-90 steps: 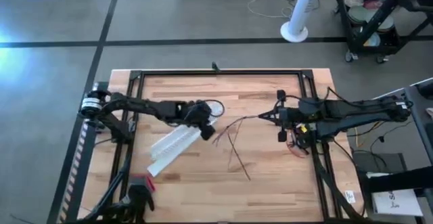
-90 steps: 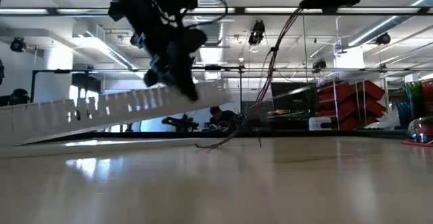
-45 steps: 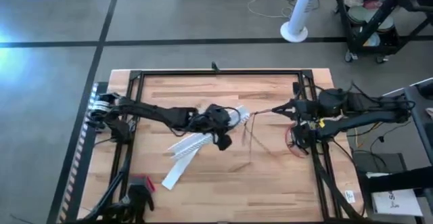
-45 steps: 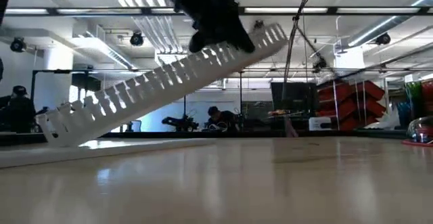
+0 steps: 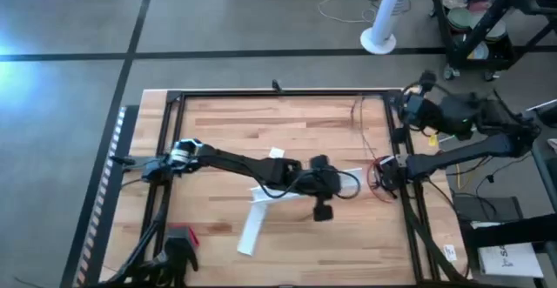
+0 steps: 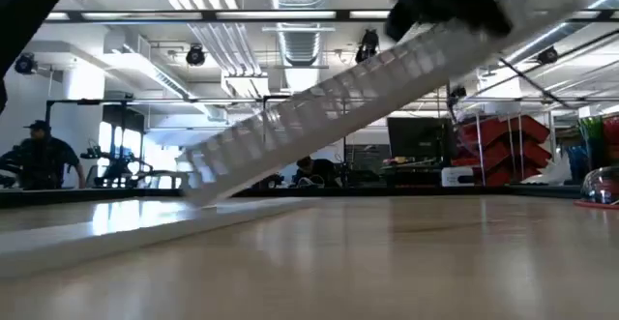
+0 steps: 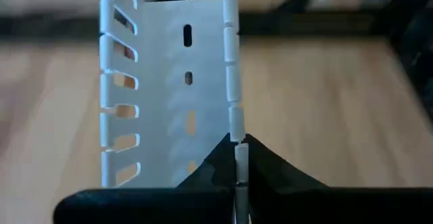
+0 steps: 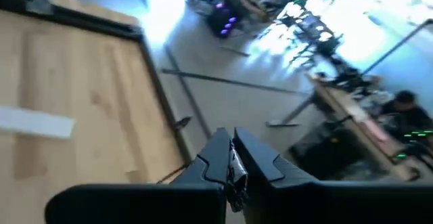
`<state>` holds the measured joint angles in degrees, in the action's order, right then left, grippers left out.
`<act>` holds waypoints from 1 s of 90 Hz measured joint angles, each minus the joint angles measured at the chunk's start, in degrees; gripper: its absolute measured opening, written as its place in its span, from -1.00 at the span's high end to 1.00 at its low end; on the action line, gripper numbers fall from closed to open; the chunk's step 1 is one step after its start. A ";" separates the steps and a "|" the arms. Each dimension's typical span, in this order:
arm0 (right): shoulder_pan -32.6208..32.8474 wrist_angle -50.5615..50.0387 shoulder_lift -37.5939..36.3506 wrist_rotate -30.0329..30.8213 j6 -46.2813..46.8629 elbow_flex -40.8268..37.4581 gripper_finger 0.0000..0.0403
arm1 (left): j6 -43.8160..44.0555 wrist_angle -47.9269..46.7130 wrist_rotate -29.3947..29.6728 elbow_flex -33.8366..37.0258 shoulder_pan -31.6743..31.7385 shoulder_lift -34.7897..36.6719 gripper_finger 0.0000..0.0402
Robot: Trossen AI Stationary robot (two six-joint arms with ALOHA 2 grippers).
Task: Ziptie cables
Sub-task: Put the ziptied cable wires into the white cable duct
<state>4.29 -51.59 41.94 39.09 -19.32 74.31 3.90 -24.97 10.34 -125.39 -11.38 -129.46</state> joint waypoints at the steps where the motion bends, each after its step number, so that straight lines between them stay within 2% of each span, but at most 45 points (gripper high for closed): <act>1: 0.00 -0.04 0.14 0.00 -0.09 0.26 1.00 | -0.41 0.01 0.00 -1.10 -0.07 -0.45 1.00; 9: 0.00 -0.17 0.79 -0.02 -0.66 1.46 1.00 | -4.18 0.30 -0.03 -9.14 -0.79 -4.37 1.00; 13: 0.02 -0.35 1.11 -0.04 -0.65 1.50 1.00 | -5.03 2.03 -0.36 -9.90 -1.29 -5.79 1.00; 18: 0.00 -1.05 1.20 -0.04 -0.10 1.42 1.00 | -5.24 4.80 -1.22 -7.04 -1.44 -5.78 1.00; 23: 0.02 -2.27 1.27 -0.05 0.74 1.32 1.00 | -3.63 4.48 -2.71 -3.83 -1.50 -5.78 1.00; 37: 0.04 -6.43 1.96 -0.31 4.58 0.90 1.00 | 0.58 1.47 -1.88 4.37 -0.47 -4.57 1.00; 56: 0.04 -6.04 3.43 -4.82 8.81 0.26 1.00 | 2.09 3.26 -2.13 9.67 2.63 -4.34 1.00; 65: 0.07 -6.16 5.05 -5.10 10.40 -0.12 1.00 | 1.95 5.03 -1.86 12.80 4.77 -4.34 0.99; 76: 0.04 -6.00 7.76 -5.14 11.99 -0.88 1.00 | 3.21 5.21 -3.52 14.87 6.31 -4.42 0.86; 84: -0.05 -5.77 9.77 -5.05 12.33 -1.89 1.00 | 5.14 5.25 -3.88 15.55 6.58 -4.33 0.68; 90: -0.31 -3.93 11.63 -5.05 12.31 -3.06 1.00 | 5.27 1.71 -4.10 15.68 6.58 -3.68 0.51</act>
<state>3.99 -55.52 53.57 34.05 -7.01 71.26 9.18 -23.26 6.24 -109.71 -4.80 -133.14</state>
